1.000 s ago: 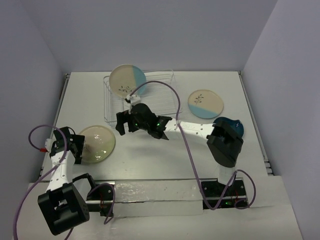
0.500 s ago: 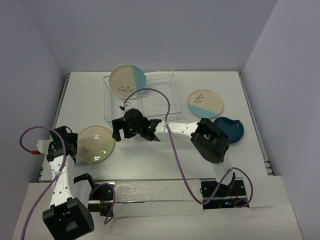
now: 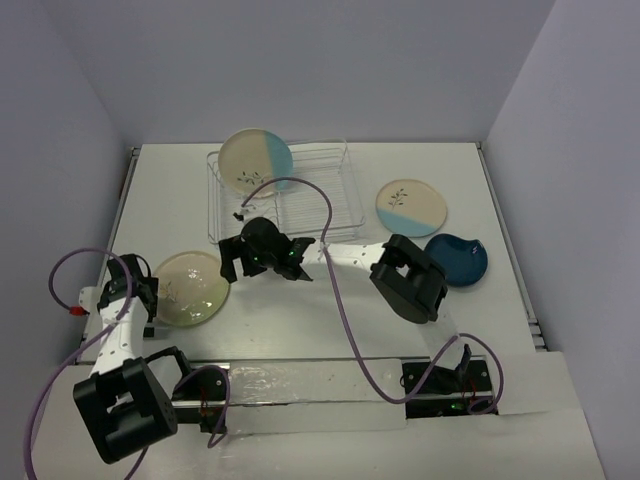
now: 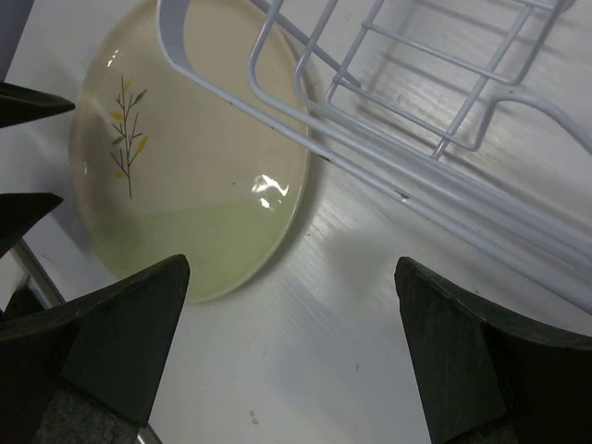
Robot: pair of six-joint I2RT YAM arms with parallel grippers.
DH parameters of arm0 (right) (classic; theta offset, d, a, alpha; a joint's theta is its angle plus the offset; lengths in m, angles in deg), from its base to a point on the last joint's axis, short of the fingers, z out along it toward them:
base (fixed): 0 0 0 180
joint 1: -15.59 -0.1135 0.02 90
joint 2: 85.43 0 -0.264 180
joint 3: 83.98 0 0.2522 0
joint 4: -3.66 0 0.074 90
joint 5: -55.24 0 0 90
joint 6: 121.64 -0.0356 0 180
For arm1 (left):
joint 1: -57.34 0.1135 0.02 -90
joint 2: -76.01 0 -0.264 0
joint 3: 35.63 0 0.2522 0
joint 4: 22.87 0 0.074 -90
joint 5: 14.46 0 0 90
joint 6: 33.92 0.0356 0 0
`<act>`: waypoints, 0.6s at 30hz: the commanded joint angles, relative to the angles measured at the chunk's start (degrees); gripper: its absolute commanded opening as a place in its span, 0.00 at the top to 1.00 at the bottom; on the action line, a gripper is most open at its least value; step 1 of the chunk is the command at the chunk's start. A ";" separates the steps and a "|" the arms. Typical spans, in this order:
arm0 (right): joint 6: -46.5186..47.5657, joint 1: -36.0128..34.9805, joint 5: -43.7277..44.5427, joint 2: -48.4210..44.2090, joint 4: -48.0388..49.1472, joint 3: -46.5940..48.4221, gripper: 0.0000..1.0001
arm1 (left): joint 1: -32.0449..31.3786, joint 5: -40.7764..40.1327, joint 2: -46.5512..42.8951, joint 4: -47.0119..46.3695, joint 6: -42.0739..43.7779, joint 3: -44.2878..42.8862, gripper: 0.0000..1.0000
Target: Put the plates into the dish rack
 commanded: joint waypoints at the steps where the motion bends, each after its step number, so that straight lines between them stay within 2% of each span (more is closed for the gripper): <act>1: 0.01 -0.30 1.13 2.38 -0.69 4.64 0.00 | 0.86 0.43 1.60 -3.32 1.69 1.39 0.01; 10: -2.04 -0.33 4.32 8.30 -3.44 12.67 0.00 | 0.87 4.02 7.27 -6.79 5.27 0.96 0.08; 18: -3.64 -0.37 2.68 14.29 -5.95 18.81 0.01 | 0.86 6.09 9.79 -8.10 7.26 0.48 0.08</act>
